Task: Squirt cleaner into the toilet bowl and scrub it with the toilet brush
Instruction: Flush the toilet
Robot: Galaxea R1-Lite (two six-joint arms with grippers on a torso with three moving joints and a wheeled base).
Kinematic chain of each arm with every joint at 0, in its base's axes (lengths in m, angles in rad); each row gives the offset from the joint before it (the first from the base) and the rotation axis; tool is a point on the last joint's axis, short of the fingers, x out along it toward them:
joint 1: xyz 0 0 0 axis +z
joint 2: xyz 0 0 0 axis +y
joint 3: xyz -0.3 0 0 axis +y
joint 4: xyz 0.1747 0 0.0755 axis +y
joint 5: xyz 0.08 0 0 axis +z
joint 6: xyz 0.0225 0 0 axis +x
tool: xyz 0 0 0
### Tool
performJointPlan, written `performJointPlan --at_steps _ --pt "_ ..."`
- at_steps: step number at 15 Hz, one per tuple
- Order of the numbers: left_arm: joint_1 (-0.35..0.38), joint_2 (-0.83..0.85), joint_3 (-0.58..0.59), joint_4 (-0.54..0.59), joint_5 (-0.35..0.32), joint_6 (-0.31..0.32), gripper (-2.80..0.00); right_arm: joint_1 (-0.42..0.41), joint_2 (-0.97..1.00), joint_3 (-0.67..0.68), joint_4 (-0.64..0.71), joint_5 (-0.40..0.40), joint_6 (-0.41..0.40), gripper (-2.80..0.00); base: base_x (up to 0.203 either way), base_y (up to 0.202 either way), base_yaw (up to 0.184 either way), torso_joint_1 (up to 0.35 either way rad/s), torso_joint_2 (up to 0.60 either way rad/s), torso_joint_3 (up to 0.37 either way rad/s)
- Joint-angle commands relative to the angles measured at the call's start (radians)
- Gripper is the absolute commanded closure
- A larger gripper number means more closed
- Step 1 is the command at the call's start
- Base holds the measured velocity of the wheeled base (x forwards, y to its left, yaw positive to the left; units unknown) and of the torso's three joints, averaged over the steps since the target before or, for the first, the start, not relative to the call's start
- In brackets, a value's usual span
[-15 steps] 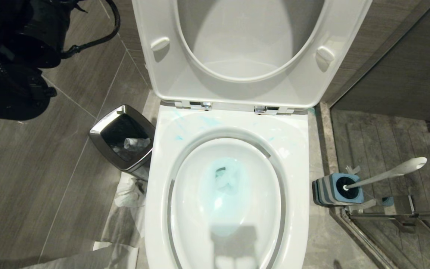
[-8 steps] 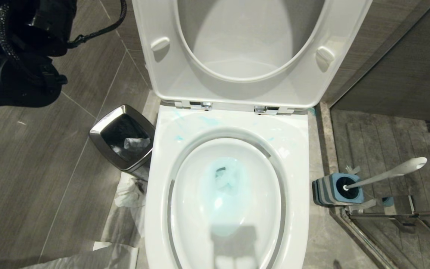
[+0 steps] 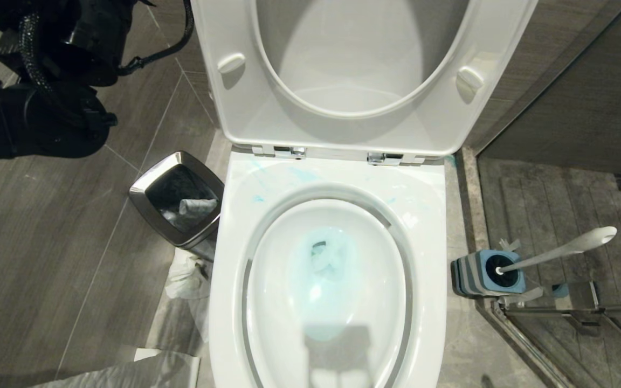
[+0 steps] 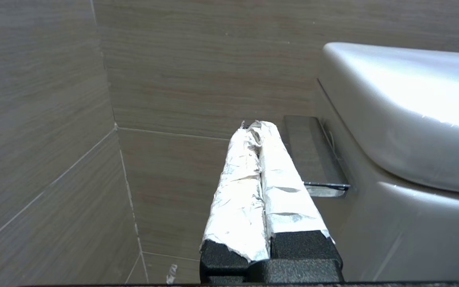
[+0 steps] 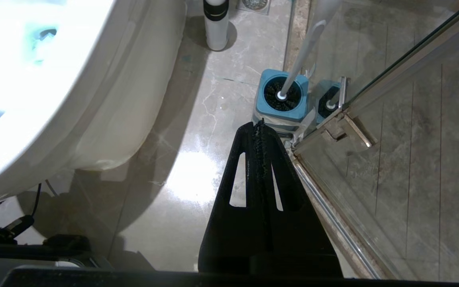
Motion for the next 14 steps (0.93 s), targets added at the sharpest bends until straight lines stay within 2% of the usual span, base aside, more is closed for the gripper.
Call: performJointPlan --at_steps 1,14 --pt "-0.003 0.027 -0.02 -0.011 0.002 0.001 0.0 0.0 -0.001 0.012 0.0 0.001 0.0 0.0 0.0 0.0 0.0 0.0 0.0 0.0" --pt "-0.028 0.087 -0.095 -0.029 0.001 0.002 0.0 0.0 -0.001 0.012 0.0 0.0 0.0 0.0 0.0 0.0 0.0 0.0 0.0 0.0"
